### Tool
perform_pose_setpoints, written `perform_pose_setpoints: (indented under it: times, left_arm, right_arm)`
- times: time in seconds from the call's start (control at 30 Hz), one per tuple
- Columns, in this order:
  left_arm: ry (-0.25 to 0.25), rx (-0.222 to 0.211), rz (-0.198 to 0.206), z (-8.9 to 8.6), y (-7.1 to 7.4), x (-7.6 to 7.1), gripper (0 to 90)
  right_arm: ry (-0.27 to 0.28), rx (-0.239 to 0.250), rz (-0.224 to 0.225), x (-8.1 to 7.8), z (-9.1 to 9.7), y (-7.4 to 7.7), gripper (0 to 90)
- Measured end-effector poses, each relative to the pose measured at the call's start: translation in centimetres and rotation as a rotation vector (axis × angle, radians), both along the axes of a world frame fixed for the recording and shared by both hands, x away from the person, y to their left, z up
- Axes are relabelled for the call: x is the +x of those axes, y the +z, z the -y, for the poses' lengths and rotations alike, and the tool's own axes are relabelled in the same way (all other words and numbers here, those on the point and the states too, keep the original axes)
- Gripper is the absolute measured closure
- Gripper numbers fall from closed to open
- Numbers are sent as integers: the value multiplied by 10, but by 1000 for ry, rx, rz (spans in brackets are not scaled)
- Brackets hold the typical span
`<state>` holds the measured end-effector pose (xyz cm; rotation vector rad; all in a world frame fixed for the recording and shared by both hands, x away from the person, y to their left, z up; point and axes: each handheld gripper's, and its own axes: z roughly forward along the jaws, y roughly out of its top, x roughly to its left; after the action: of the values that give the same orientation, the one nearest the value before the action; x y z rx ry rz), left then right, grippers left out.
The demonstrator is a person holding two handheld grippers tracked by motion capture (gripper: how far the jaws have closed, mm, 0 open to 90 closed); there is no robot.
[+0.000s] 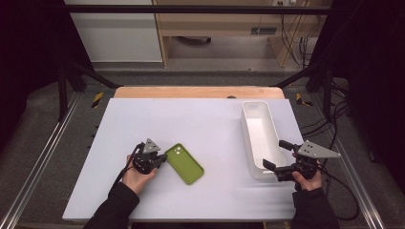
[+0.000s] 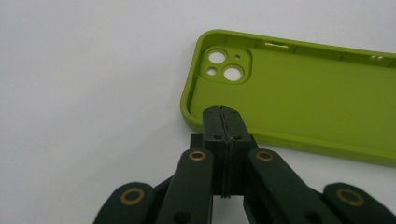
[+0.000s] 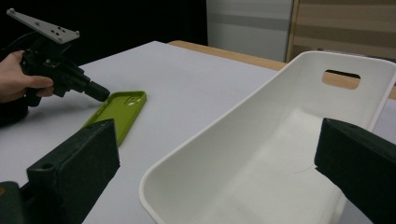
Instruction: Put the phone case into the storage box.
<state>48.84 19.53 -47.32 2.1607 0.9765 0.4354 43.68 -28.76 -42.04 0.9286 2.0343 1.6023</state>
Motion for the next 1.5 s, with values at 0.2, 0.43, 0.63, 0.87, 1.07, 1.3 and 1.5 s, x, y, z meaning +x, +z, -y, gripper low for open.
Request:
perform_pose_setpoints:
  times: [0.2,0.43,0.63,0.87,1.07,1.3,1.5]
  left_arm:
    - [8,0,10,3,-1,4,900]
    - [8,-11,22,7,-2,11,900]
    - [8,-15,32,13,-3,17,900]
    - [14,-5,26,9,-2,17,900]
    - [4,-48,58,6,13,11,900]
    - [-63,-98,94,19,40,-3,900]
    - [-133,-97,103,39,49,-13,900]
  right_arm:
    - [1,0,0,0,0,0,5]
    - [2,0,1,0,0,0,5]
    - [2,1,0,0,0,0,5]
    - [3,5,1,-1,1,1,5]
    - [3,3,3,-1,1,1,5]
    - [7,-5,1,0,0,0,5]
    - [9,-9,-1,0,0,0,5]
